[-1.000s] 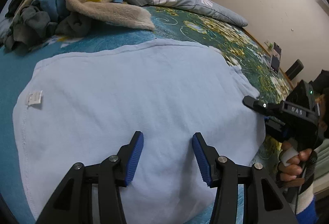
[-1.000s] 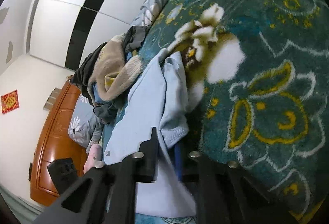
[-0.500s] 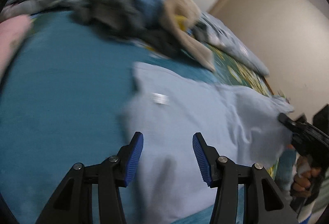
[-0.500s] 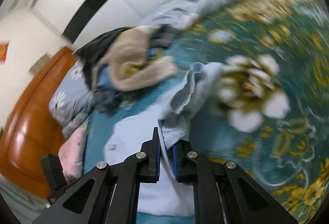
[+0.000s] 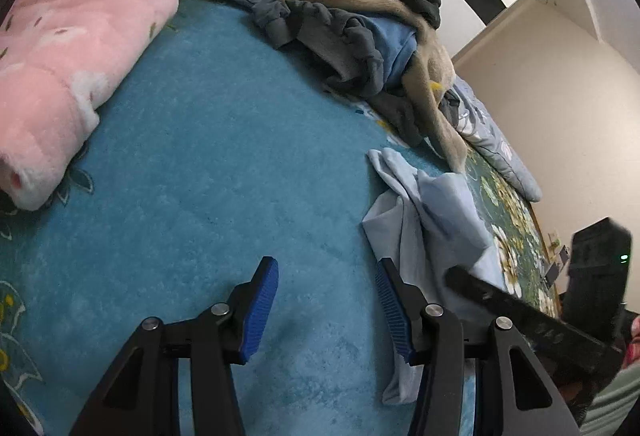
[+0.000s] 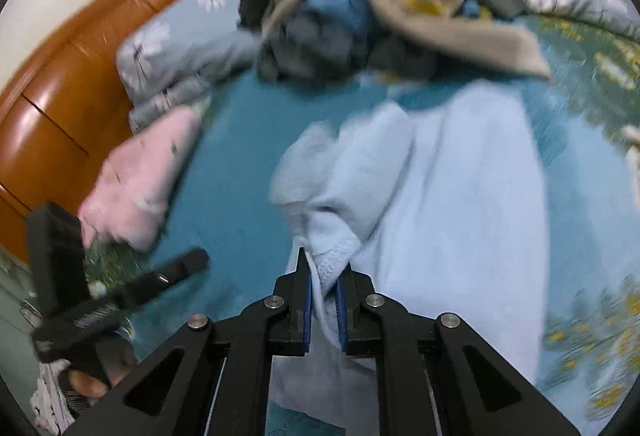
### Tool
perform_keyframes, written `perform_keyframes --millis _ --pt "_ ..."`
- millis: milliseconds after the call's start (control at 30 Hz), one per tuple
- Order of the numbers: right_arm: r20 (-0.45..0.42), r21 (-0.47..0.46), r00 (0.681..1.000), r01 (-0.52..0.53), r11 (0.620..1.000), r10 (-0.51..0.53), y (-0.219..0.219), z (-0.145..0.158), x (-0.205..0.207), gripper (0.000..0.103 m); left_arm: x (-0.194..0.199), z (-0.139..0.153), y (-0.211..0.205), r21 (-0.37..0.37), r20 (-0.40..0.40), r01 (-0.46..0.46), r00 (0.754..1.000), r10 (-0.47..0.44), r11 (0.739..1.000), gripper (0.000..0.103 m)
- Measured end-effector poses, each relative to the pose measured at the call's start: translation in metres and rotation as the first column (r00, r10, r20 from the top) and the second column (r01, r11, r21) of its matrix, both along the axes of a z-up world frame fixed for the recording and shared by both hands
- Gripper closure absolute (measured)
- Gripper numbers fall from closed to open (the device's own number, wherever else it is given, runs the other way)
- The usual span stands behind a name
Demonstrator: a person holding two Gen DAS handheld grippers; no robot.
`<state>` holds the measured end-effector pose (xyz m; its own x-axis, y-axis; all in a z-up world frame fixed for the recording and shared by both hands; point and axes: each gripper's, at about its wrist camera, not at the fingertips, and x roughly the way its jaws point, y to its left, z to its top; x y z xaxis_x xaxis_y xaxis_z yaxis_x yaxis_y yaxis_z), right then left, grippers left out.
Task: Fold clothes
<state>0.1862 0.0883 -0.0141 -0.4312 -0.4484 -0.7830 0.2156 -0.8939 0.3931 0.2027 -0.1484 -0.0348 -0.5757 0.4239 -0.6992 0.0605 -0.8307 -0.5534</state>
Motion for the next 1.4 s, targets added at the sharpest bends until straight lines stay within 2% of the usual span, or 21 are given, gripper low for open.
perform_keyframes --millis 33,100,233,367,500,600,633,700,767,800,900,933,1067,1100,1167,1267,1400 --pt "0.003 -0.004 1.000 0.000 1.000 0.000 -0.001 -0.003 0.002 0.086 0.000 -0.001 0.001 0.012 -0.003 0.009 1.000 -0.009 1.000 0.047" --pt "0.002 -0.060 0.999 -0.035 0.998 0.035 0.001 -0.002 0.008 0.076 -0.002 -0.001 0.004 0.052 -0.010 0.035 0.999 -0.034 0.998 0.047" --pt "-0.036 -0.160 0.992 -0.127 0.979 0.123 0.014 0.011 0.023 0.071 -0.006 0.000 0.018 0.153 -0.038 0.116 0.993 -0.112 0.981 0.046" --pt "-0.096 -0.166 0.995 -0.011 0.986 -0.005 0.065 0.026 0.042 0.070 -0.011 0.005 0.045 0.161 -0.048 0.197 0.980 -0.192 0.967 0.043" --pt "-0.074 -0.227 0.981 0.157 0.961 -0.178 0.125 0.021 0.053 0.070 -0.021 0.001 0.075 0.173 0.005 0.239 0.970 -0.244 0.955 0.043" --pt "-0.046 -0.251 0.974 0.203 0.947 -0.221 0.142 0.012 0.059 0.070 -0.026 -0.006 0.089 0.126 0.050 0.219 0.973 -0.227 0.968 0.050" --pt "-0.036 -0.254 0.973 0.211 0.944 -0.227 0.145 0.007 0.062 0.070 -0.024 -0.006 0.090 0.109 0.045 0.214 0.975 -0.220 0.971 0.070" --pt "-0.020 -0.265 0.972 0.220 0.939 -0.234 0.150 0.001 0.069 0.070 -0.018 -0.005 0.089 0.079 0.031 0.207 0.977 -0.210 0.975 0.092" --pt "-0.002 -0.279 0.970 0.232 0.932 -0.243 0.153 -0.006 0.073 0.070 -0.011 -0.004 0.087 0.047 0.016 0.201 0.979 -0.202 0.979 0.094" --pt "0.005 -0.286 0.970 0.235 0.929 -0.244 0.154 -0.008 0.074 0.070 -0.007 -0.004 0.084 0.027 0.008 0.199 0.980 -0.200 0.980 0.098" --pt "0.020 -0.299 0.972 0.231 0.926 -0.236 0.155 -0.016 0.076 0.070 0.001 -0.014 0.075 -0.067 0.037 0.181 0.983 -0.178 0.981 0.098" --pt "0.028 -0.296 0.973 0.229 0.927 -0.231 0.154 -0.020 0.077 0.070 0.003 -0.016 0.070 -0.070 0.043 0.170 0.985 -0.168 0.983 0.098" --pt "0.061 -0.299 0.968 0.249 0.921 -0.242 0.157 -0.033 0.082 0.070 0.009 -0.024 0.049 -0.019 0.054 0.122 0.991 -0.121 0.992 0.100" --pt "0.067 -0.309 0.966 0.257 0.916 -0.248 0.160 -0.035 0.083 0.065 0.010 -0.026 0.044 -0.006 0.057 0.110 0.992 -0.109 0.994 0.100" --pt "0.081 -0.335 0.964 0.267 0.904 -0.255 0.163 -0.039 0.085 0.060 0.012 -0.021 0.037 0.004 0.033 0.098 0.995 -0.098 0.995 0.098" --pt "0.113 -0.355 0.964 0.266 0.896 -0.241 0.161 -0.047 0.086 0.060 0.012 -0.010 0.029 0.067 -0.029 0.090 0.996 -0.088 0.994 0.097" --pt "0.135 -0.408 0.962 0.274 0.871 -0.239 0.156 -0.053 0.088 0.060 0.006 -0.004 0.029 0.089 -0.062 0.095 0.994 -0.090 0.991 0.094"
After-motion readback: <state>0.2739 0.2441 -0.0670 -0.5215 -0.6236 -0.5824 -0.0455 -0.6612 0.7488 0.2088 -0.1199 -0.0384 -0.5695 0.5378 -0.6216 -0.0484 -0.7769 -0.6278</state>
